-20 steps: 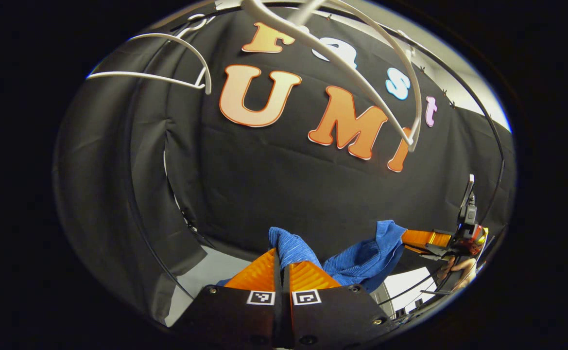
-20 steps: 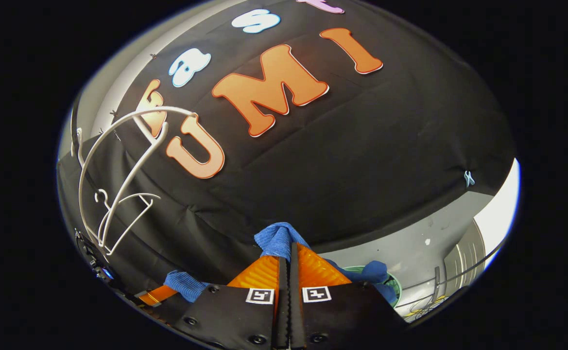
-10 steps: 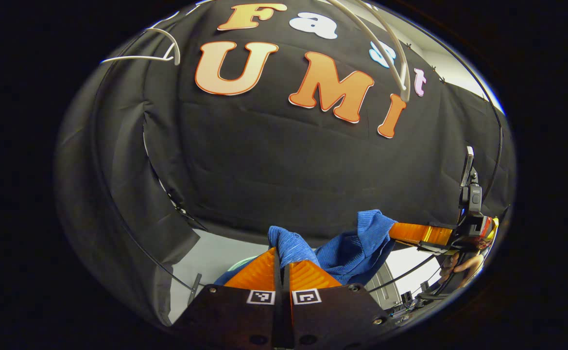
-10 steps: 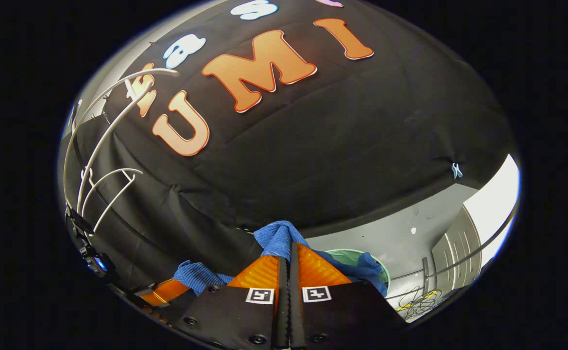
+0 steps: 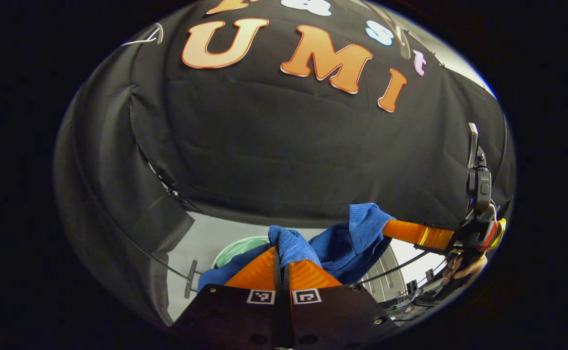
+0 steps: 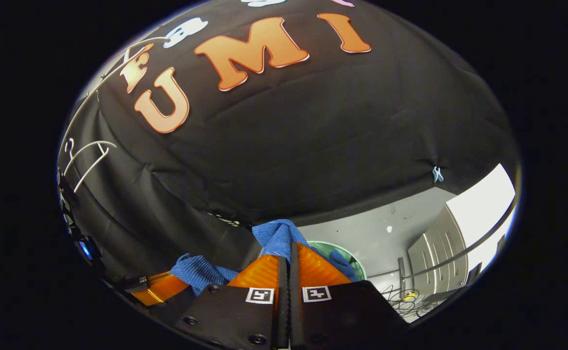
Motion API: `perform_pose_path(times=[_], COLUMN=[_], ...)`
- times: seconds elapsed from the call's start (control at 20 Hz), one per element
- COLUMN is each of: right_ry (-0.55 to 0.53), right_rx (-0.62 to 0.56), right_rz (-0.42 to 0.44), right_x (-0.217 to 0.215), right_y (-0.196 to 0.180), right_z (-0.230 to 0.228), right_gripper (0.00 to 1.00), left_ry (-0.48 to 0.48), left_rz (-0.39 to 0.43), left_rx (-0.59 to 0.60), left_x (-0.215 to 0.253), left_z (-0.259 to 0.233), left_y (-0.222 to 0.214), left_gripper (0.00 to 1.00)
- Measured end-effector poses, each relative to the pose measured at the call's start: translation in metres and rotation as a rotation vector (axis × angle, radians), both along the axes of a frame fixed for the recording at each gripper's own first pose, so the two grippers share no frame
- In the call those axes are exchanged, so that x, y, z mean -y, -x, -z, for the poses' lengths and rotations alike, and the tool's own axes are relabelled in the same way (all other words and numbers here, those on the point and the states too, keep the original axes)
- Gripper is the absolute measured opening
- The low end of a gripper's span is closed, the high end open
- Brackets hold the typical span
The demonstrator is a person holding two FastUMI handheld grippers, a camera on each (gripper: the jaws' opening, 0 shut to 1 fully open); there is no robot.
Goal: Grasp the clothes on the hanger with both hands and then place them into the laundry hamper below.
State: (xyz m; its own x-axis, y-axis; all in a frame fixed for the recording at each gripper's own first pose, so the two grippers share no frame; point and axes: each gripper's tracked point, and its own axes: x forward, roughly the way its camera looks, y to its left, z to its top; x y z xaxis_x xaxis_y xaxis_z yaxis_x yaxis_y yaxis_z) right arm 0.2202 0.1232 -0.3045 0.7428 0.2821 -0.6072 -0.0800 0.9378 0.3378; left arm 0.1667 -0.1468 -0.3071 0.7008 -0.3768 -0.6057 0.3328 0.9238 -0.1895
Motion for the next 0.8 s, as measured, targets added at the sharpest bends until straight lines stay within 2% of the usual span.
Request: perform_pose_path(times=[0.4,0.7,0.8], right_ry=[0.115,0.218,0.248], right_rx=[-0.171,-0.294,-0.315], right_rz=[0.045,0.021,0.009], right_x=[0.009,0.004,0.002], right_y=[0.006,0.017,0.017], right_z=[0.096,0.161,0.173], right_gripper=[0.08,0.09,0.08], left_ry=[-0.116,-0.214,-0.250], left_rz=[0.013,-0.010,-0.011], left_rx=[-0.151,-0.281,-0.297], left_x=[-0.006,-0.022,-0.028], left_z=[0.088,0.156,0.161], left_y=[-0.006,0.006,0.007], left_gripper=[0.00,0.00,0.00])
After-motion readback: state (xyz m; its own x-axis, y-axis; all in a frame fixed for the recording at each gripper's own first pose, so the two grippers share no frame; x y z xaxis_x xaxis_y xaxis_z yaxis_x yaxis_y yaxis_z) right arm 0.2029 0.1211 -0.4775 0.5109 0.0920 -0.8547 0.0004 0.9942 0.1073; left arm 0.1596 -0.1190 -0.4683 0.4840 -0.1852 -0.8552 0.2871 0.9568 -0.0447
